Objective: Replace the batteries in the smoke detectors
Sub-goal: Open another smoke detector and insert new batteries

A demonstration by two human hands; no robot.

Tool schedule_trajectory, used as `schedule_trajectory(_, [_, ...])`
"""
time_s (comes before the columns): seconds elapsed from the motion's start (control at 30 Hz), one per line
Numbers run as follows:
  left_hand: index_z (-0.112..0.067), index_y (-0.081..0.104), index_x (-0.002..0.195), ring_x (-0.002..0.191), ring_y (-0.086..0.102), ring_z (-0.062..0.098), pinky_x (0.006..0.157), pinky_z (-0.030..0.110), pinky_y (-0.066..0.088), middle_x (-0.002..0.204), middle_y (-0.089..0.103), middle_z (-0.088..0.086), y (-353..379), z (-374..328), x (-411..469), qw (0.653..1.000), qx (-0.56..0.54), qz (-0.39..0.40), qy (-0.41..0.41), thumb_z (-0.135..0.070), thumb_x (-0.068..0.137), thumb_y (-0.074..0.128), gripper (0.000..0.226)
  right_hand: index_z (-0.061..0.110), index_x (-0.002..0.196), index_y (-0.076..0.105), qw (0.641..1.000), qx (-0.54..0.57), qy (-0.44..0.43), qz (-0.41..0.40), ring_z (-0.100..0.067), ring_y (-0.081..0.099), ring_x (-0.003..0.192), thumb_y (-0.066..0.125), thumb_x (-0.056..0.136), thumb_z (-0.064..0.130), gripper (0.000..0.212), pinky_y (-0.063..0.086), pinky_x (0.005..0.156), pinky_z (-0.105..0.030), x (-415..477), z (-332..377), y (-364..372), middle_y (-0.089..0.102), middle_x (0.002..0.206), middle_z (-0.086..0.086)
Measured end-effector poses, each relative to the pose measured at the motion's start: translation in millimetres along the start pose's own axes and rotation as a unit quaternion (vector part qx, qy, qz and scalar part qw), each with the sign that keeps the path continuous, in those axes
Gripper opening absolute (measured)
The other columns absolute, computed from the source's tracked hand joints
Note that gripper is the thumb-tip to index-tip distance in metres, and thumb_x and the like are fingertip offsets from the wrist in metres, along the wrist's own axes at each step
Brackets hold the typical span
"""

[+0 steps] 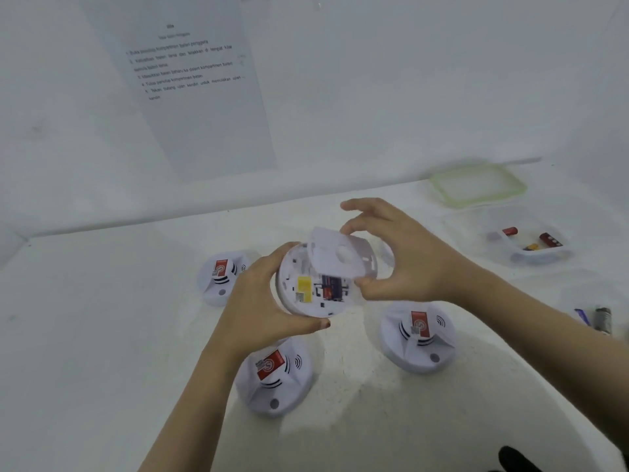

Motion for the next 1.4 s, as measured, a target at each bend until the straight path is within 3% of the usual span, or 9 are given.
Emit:
schedule_trajectory(0.13, [-0.042,0.053,0.122,0.107,0.057,-0.012,0.084,0.001,0.041,0.113,0.06,-0.035,-10.8,13.6,-5.0,0.998,-0.029,-0.043,-0.028,-0.053,0.044,0.082,0.084,0.023,0.118,0.058,0.99,-0.085,0.097,0.05,-0.012,0.033,0.131,0.075,0.068,0.033,0.054,0.029,0.104,-0.028,0.7,-40.9,15.4,0.028,0.149,0.004])
schedule_trajectory(0.33, [-0.028,0.055,0.127,0.107,0.052,-0.018,0.081,-0.005,0.037,0.115,0.056,-0.039,-7.3,26.3,-9.8,0.998,-0.014,-0.051,-0.043,-0.05,0.042,0.085,0.092,0.025,0.136,0.047,0.962,-0.098,0.187,0.173,-0.016,0.016,0.143,0.065,0.082,0.036,0.058,0.016,0.112,-0.032,-11.1,-67.1,42.2,0.021,0.156,0.0])
schedule_trajectory(0.43, [-0.038,0.052,0.124,0.108,0.054,-0.015,0.084,-0.002,0.039,0.113,0.057,-0.041,-0.9,20.3,-8.6,0.997,-0.03,-0.055,-0.035,-0.05,0.043,0.085,0.088,0.028,0.134,0.046,0.983,-0.014,0.151,0.107,-0.009,0.029,0.136,0.058,0.091,0.032,0.045,0.017,0.112,-0.023,-10.9,-52.9,40.2,0.036,0.148,0.005])
schedule_trajectory(0.6, [-0.039,0.047,0.125,0.112,0.055,-0.008,0.085,0.003,0.043,0.118,0.057,-0.035,9.5,4.5,-3.8,0.995,-0.069,-0.078,-0.013,-0.044,0.046,0.087,0.088,0.035,0.119,0.047,0.957,0.242,0.15,0.051,-0.013,0.064,0.104,0.054,0.094,0.025,0.028,0.05,0.094,-0.043,-13.5,-25.6,36.7,0.064,0.119,-0.004])
schedule_trajectory(0.77, [-0.042,0.043,0.122,0.111,0.056,-0.005,0.083,0.005,0.045,0.117,0.056,-0.034,18.7,-4.7,4.7,0.995,-0.07,-0.067,0.008,-0.025,0.045,0.093,0.094,0.031,0.114,0.052,0.966,0.229,0.122,-0.011,-0.03,0.069,0.079,0.055,0.091,0.012,0.03,0.053,0.073,-0.055,-20.5,-13.6,28.2,0.068,0.102,-0.006])
schedule_trajectory(0.93, [-0.047,0.035,0.116,0.11,0.054,-0.004,0.081,0.008,0.047,0.118,0.051,-0.024,26.5,-12.0,9.5,0.996,-0.071,-0.053,-0.006,-0.048,0.038,0.086,0.093,0.03,0.118,0.052,0.981,0.16,0.098,-0.051,-0.023,0.065,0.066,0.052,0.092,0.01,0.033,0.055,0.066,-0.04,-30.3,-7.3,16.4,0.066,0.098,0.009])
schedule_trajectory(1.1, [-0.053,0.029,0.116,0.11,0.053,-0.003,0.081,0.01,0.048,0.117,0.046,-0.03,34.8,-24.4,9.4,0.997,-0.067,-0.034,0.014,-0.05,0.04,0.083,0.093,0.032,0.115,0.051,0.982,0.142,0.105,-0.072,-0.024,0.066,0.065,0.054,0.089,0.015,0.031,0.054,0.061,-0.047,-38.7,-2.7,9.2,0.065,0.09,0.008])
schedule_trajectory(1.3, [-0.059,0.027,0.123,0.118,0.053,0.012,0.095,0.036,0.052,0.124,0.048,-0.019,43.4,-34.1,8.7,0.999,-0.029,-0.013,0.042,-0.054,0.043,0.083,0.098,0.027,0.107,0.052,0.981,0.127,0.134,-0.06,-0.007,0.062,0.054,0.066,0.084,0.011,0.031,0.052,0.055,-0.023,-49.0,-0.7,-4.9,0.06,0.079,0.009])
schedule_trajectory(1.4, [-0.052,0.032,0.126,0.12,0.043,-0.003,0.097,0.014,0.039,0.123,0.038,-0.041,49.5,-40.4,8.7,0.998,0.001,-0.012,0.066,-0.061,0.044,0.076,0.093,0.03,0.105,0.051,0.979,0.123,0.15,-0.055,-0.009,0.063,0.055,0.066,0.084,0.013,0.031,0.052,0.054,-0.023,-56.9,-3.3,-8.4,0.062,0.083,0.007])
Point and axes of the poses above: each hand's wrist, its own x-axis towards the middle knuckle, its own y-axis out of the palm, z = x × y, the point moved 5 cm from there along x, towards the middle knuckle
